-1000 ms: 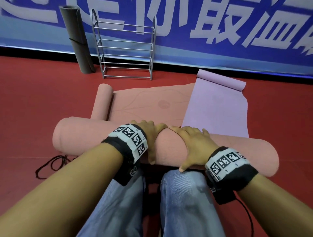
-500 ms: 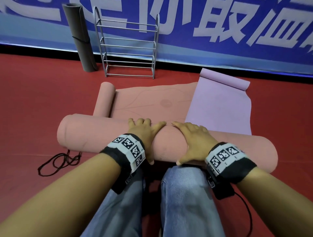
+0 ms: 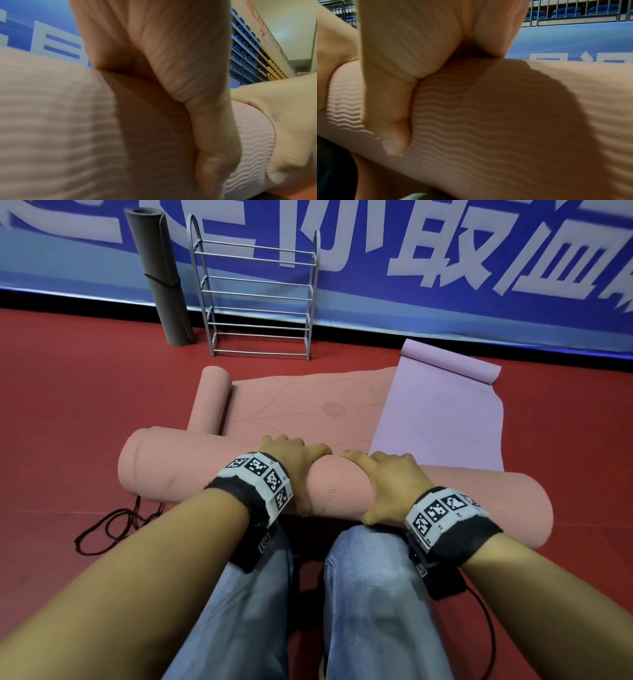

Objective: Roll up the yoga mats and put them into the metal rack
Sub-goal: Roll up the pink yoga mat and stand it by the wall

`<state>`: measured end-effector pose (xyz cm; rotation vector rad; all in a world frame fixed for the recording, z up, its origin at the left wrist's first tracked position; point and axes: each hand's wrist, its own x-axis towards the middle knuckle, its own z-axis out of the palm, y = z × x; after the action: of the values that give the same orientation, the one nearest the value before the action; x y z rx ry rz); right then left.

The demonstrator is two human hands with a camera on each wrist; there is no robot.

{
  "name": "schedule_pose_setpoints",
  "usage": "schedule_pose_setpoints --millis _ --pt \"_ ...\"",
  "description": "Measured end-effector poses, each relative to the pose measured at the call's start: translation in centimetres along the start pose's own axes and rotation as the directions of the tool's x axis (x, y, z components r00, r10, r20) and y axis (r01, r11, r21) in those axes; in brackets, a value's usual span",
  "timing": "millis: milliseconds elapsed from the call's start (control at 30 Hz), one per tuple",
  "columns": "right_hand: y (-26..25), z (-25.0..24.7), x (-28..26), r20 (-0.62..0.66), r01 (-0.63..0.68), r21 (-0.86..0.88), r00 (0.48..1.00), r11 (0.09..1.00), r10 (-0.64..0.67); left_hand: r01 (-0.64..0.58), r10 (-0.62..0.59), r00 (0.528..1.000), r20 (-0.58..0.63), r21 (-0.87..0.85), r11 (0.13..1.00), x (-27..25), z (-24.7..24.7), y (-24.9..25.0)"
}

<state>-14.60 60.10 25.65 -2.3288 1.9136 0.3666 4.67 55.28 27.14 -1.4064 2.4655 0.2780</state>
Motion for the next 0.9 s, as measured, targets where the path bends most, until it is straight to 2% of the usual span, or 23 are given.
schedule_pose_setpoints --millis 133,333,367,467,600,667,767,833,900 --pt "-0.1 -1.6 -1.3 -0.015 0.027 -0.008 1.0 1.0 -0.027 -0.033 0.035 0.999 0.028 -0.064 0.997 -0.6 -0.9 -0.4" --pt "0.3 -5.3 -1.7 0.098 0.124 0.071 0.987 0.99 -0.13 -0.041 0.129 0.959 0.251 -0.327 0.944 -1.0 -3.1 -1.8" --pt "0.4 -5.4 -1.4 0.113 0.128 0.076 0.984 0.989 -0.136 -0.047 0.126 0.962 0.242 -0.31 0.95 -1.1 -3.4 -1.7" --pt "1.1 -4.5 -0.1 0.163 0.083 0.191 0.98 0.978 -0.115 -0.072 0.08 0.991 0.104 -0.081 0.994 -1.7 -3.5 -0.7" --pt "2.1 -2.7 1.7 0.257 0.012 0.353 0.96 0.936 -0.109 -0.003 -0.002 0.988 0.154 0.031 1.0 -2.1 -1.9 1.6" --pt "2.2 -2.3 2.0 0.269 0.0 0.41 0.956 0.912 -0.121 0.031 -0.045 0.99 0.131 0.104 0.994 -2.1 -0.3 2.3" --pt "2.1 -2.0 1.4 0.199 0.023 0.272 0.977 0.962 -0.08 0.032 -0.037 0.998 0.049 0.108 0.994 -1.5 0.7 1.9" --pt "1.3 -1.4 0.5 0.141 0.033 0.129 0.989 0.991 -0.051 0.028 -0.032 0.999 0.042 0.08 0.996 -1.0 0.4 1.4" --pt "0.5 -0.1 -0.4 0.079 0.001 0.071 0.997 0.997 -0.007 0.021 -0.024 0.998 0.054 0.057 0.998 -0.3 0.0 1.2"
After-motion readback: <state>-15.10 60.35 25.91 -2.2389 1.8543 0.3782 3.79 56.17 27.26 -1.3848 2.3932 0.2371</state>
